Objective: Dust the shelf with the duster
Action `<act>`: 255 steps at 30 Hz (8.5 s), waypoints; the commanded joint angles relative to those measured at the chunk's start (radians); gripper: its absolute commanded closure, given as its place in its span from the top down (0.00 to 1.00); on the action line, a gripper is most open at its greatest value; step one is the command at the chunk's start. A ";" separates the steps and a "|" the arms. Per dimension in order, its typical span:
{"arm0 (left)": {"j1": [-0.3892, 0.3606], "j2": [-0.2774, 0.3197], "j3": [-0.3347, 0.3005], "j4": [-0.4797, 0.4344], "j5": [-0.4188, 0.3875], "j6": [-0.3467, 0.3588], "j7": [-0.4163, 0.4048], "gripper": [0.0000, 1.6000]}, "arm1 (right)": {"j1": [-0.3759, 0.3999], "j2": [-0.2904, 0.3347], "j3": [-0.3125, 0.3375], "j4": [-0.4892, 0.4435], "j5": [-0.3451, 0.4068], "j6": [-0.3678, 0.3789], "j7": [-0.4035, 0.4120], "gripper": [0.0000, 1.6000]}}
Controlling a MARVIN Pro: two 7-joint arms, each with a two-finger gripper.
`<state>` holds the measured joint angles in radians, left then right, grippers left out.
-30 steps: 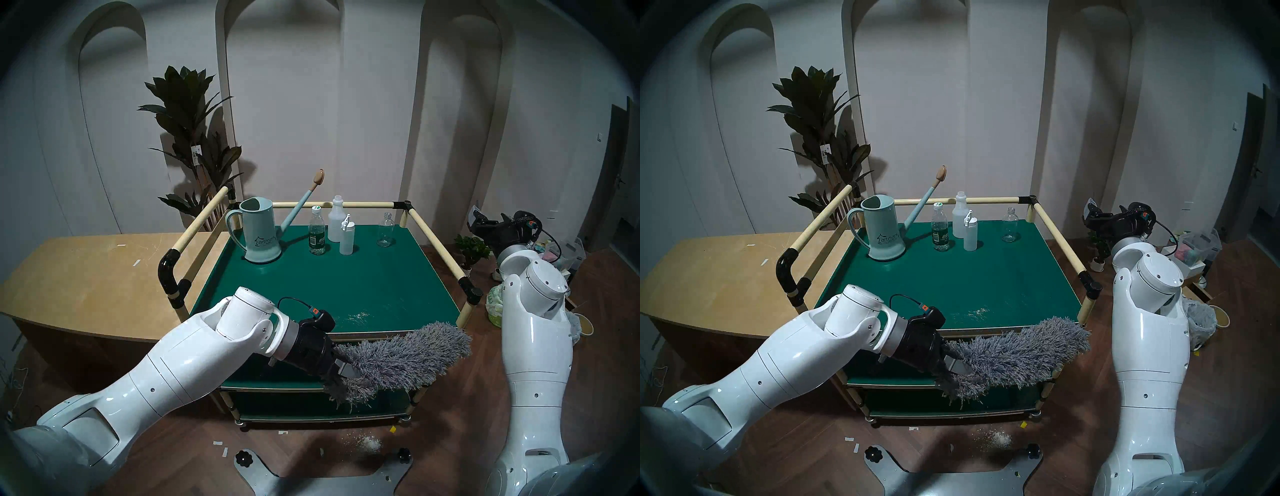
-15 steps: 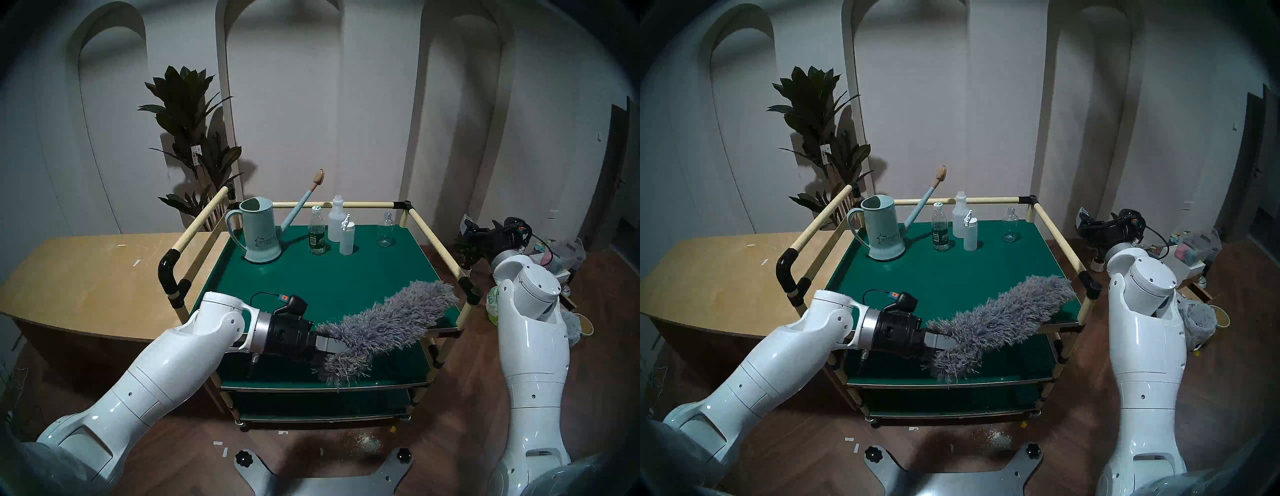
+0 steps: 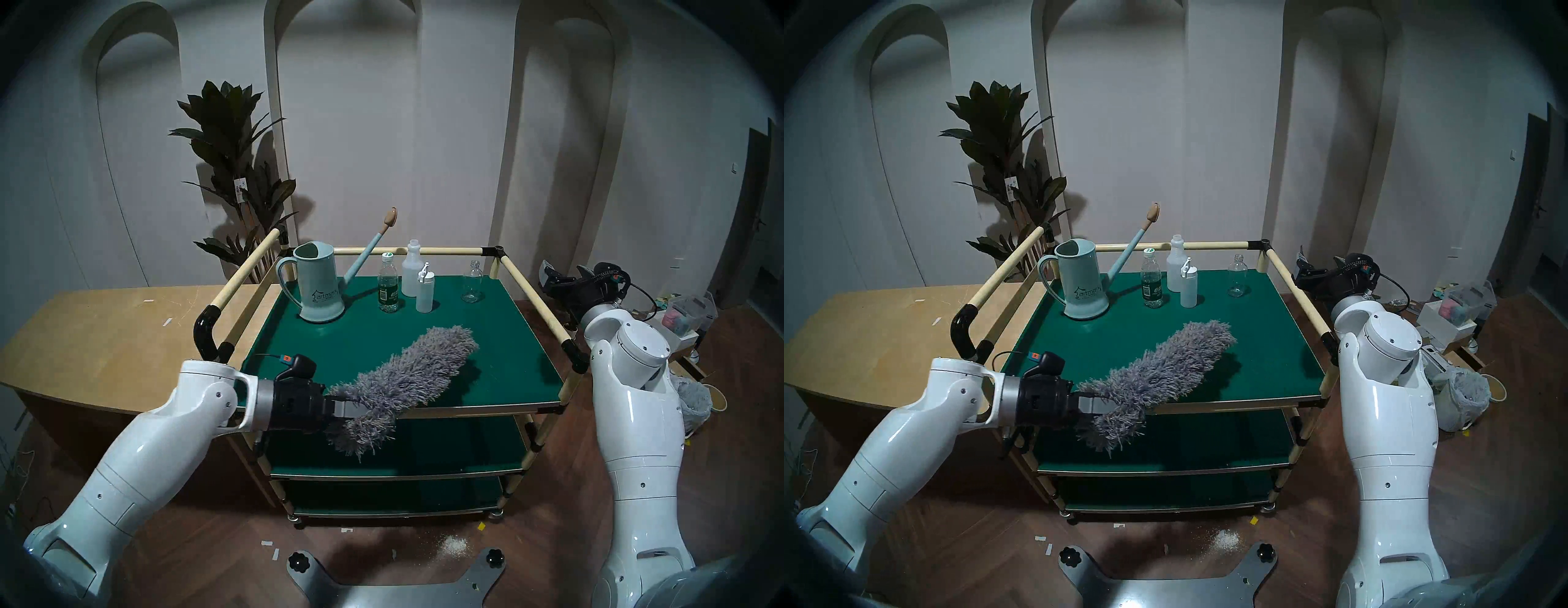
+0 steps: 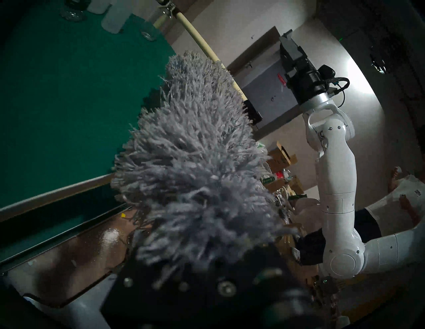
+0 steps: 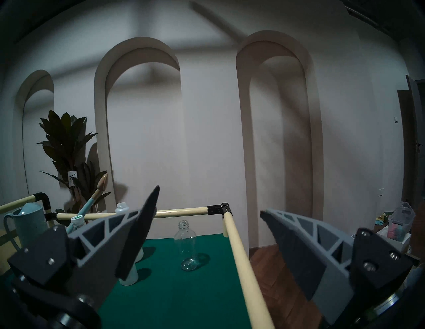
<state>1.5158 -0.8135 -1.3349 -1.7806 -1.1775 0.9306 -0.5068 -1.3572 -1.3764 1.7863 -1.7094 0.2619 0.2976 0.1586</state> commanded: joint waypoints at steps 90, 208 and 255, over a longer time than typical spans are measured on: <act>-0.057 -0.020 -0.036 0.219 0.016 0.017 0.081 0.00 | 0.001 -0.022 -0.040 -0.083 -0.048 -0.032 -0.113 1.00; -0.253 0.137 0.535 -0.077 0.067 -0.129 0.202 0.00 | 0.167 0.055 -0.015 0.268 -0.023 -0.147 0.058 1.00; 0.017 0.654 0.001 -0.355 -0.338 -0.249 0.296 0.00 | 0.187 -0.012 -0.113 0.221 0.004 -0.148 0.114 1.00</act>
<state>1.5321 -0.2186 -1.2489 -2.1608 -1.4804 0.7184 -0.2222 -1.1948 -1.3695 1.7023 -1.4608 0.2713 0.1576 0.2699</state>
